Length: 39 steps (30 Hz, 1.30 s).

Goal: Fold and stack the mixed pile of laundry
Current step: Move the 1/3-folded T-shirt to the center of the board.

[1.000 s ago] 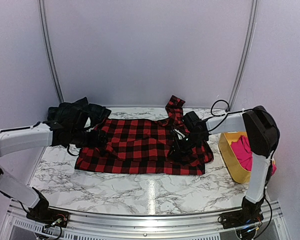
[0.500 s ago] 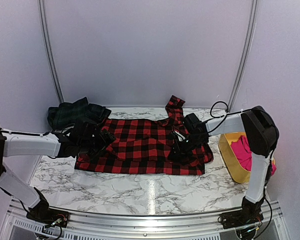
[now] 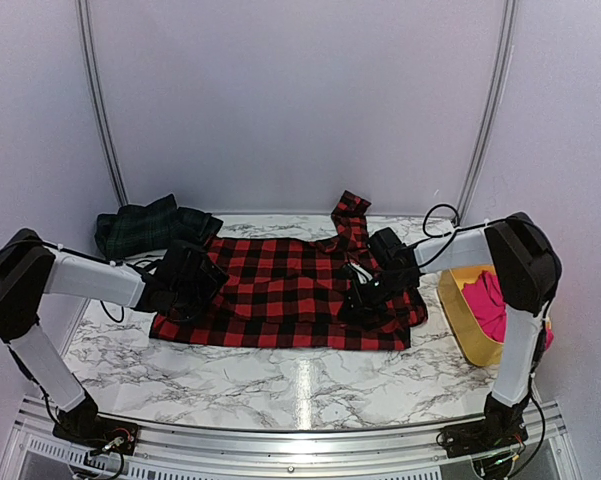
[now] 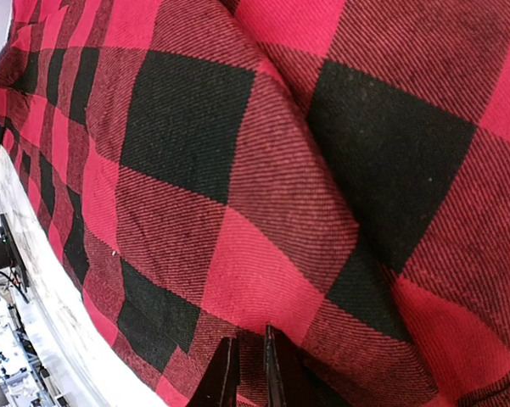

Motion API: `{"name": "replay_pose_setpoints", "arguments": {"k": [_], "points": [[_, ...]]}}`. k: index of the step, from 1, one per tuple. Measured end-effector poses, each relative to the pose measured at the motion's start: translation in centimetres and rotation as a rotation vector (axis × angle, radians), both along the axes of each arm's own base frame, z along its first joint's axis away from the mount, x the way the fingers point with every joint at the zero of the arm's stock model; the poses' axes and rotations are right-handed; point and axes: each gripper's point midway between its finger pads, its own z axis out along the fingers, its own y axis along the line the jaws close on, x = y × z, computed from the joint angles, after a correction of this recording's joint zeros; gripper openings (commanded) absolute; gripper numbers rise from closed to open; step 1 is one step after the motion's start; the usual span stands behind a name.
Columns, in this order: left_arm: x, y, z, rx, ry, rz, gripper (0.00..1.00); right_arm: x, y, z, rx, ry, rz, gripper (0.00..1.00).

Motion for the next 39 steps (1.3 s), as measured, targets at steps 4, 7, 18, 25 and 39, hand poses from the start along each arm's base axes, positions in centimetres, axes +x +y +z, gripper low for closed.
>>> {"name": "replay_pose_setpoints", "arguments": {"k": [4,7,18,25,39], "points": [[0.6,4.5,0.2,0.067,0.000,0.117,0.98,-0.1,-0.6,-0.1,0.004,-0.008,-0.003,0.12],[-0.4,8.2,1.5,0.140,-0.009,0.198,0.98,0.0,-1.2,-0.1,0.005,-0.010,-0.010,0.12],[1.5,5.3,7.2,0.363,-0.158,-0.244,0.54,-0.4,-1.9,0.3,-0.010,-0.002,0.007,0.13],[3.7,-2.3,4.4,0.388,-0.139,-0.580,0.44,-0.2,-2.1,1.4,-0.034,-0.003,0.010,0.14],[-0.1,-1.0,-3.9,0.557,0.117,-0.674,0.33,-1.1,-3.4,-0.2,-0.060,-0.019,0.028,0.14]]}}
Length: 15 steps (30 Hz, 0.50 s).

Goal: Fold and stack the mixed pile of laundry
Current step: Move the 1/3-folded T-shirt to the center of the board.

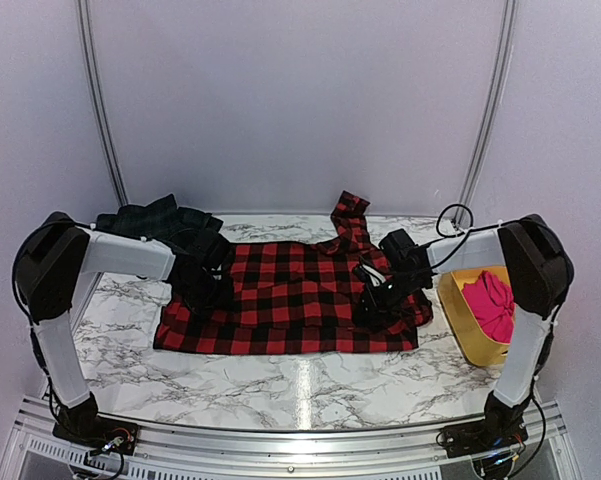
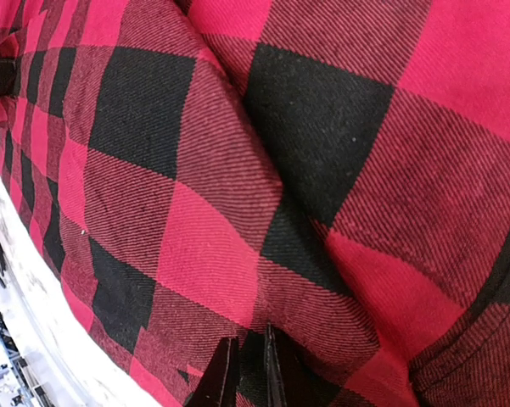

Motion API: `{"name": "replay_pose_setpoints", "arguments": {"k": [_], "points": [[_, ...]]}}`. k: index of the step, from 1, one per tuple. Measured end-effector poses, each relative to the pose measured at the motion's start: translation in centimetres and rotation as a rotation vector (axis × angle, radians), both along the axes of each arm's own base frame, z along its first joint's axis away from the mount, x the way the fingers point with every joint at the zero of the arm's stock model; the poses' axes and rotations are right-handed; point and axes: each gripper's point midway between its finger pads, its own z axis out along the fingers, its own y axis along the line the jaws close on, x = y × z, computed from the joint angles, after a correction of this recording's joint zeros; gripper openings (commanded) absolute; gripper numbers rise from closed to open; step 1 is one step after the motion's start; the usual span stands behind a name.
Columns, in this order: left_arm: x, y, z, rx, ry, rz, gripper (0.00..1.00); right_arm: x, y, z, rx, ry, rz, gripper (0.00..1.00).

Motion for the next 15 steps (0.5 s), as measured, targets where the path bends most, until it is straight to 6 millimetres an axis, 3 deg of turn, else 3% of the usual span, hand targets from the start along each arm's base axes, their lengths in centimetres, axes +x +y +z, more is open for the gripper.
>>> {"name": "replay_pose_setpoints", "arguments": {"k": [4,7,10,13,15], "points": [[-4.5,-1.1,-0.3,0.014,0.026,-0.043,0.30,-2.1,-0.8,0.0,-0.005,0.008,0.011,0.14],[-8.3,-1.5,-0.3,-0.008,0.059,-0.047,0.32,-5.0,-1.6,0.0,-0.013,0.039,0.024,0.13],[-10.9,-1.3,-0.3,-0.041,0.093,-0.032,0.35,-8.5,-2.1,-0.1,0.000,0.086,0.041,0.14],[-12.1,-1.0,-0.1,-0.070,0.121,-0.021,0.49,-11.6,-2.3,0.1,0.019,0.140,0.058,0.23],[-12.6,-0.9,0.2,-0.072,0.134,-0.030,0.64,-13.1,-2.6,0.5,0.019,0.183,0.065,0.33]]}}
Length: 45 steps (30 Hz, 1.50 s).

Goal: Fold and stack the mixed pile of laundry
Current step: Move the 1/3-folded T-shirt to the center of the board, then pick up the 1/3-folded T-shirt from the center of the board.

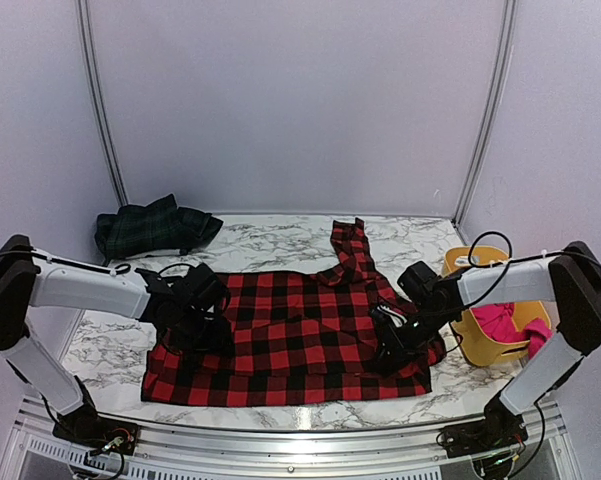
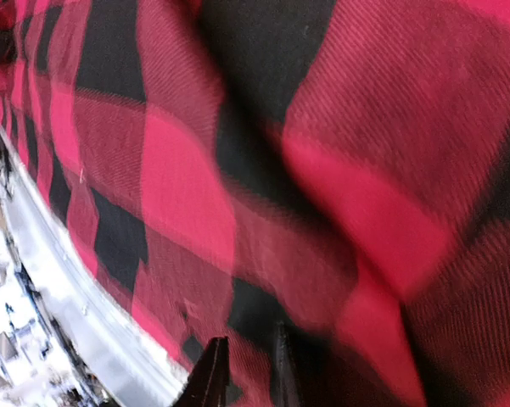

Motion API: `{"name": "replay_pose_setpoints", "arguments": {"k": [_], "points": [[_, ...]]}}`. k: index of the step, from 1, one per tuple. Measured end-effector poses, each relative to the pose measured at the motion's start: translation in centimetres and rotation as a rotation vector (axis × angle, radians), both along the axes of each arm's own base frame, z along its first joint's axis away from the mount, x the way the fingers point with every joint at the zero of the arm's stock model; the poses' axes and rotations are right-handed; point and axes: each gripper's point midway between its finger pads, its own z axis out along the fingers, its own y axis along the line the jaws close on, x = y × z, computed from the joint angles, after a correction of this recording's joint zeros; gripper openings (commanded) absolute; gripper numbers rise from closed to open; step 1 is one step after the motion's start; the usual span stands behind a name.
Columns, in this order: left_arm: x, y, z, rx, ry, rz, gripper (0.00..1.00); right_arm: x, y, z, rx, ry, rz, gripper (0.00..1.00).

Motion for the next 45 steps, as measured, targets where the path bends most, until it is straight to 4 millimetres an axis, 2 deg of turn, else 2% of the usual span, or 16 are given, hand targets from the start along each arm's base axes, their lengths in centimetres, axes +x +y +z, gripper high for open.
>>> {"name": "replay_pose_setpoints", "arguments": {"k": [2,3,5,9,12,14,17,22,25,28,36,39,42,45], "points": [[-0.2,0.2,0.4,0.018,0.002,-0.028,0.72,-0.1,-0.1,0.8,-0.002,0.006,-0.004,0.40],[-0.1,0.4,0.7,0.030,0.002,-0.035,0.74,0.6,-0.2,1.7,0.001,-0.002,-0.014,0.41],[0.7,0.7,1.8,0.044,-0.010,-0.050,0.78,3.5,-0.1,3.9,0.026,-0.056,-0.055,0.43],[5.3,0.8,6.1,0.001,-0.108,-0.021,0.87,14.0,-1.0,10.5,0.084,-0.273,-0.187,0.44],[9.6,1.8,9.7,-0.038,-0.201,0.034,0.93,20.9,-2.0,13.0,0.072,-0.392,-0.255,0.43],[11.6,2.7,11.4,-0.044,-0.248,0.062,0.98,25.1,-2.6,13.1,0.048,-0.434,-0.292,0.43],[13.9,3.5,13.2,-0.046,-0.296,0.085,0.99,30.2,-3.0,11.8,0.007,-0.460,-0.327,0.43],[16.0,4.8,13.6,-0.022,-0.318,0.103,0.99,36.9,-2.9,9.0,-0.061,-0.498,-0.351,0.46],[17.1,6.2,13.2,-0.004,-0.310,0.131,0.99,39.1,-3.2,7.5,-0.100,-0.516,-0.355,0.47],[17.7,7.5,13.0,0.011,-0.303,0.158,0.99,39.7,-3.7,5.7,-0.143,-0.505,-0.359,0.48],[19.3,8.4,12.2,0.056,-0.302,0.168,0.99,39.5,-4.2,0.7,-0.240,-0.462,-0.336,0.51],[19.8,8.7,11.1,0.088,-0.285,0.165,0.99,39.6,-4.0,0.3,-0.280,-0.486,-0.319,0.50],[20.2,9.7,9.7,0.149,-0.260,0.158,0.99,39.7,-3.1,-0.1,-0.322,-0.519,-0.293,0.41],[20.2,10.7,8.7,0.209,-0.240,0.142,0.99,39.7,-2.1,-0.2,-0.343,-0.546,-0.270,0.21]]}}
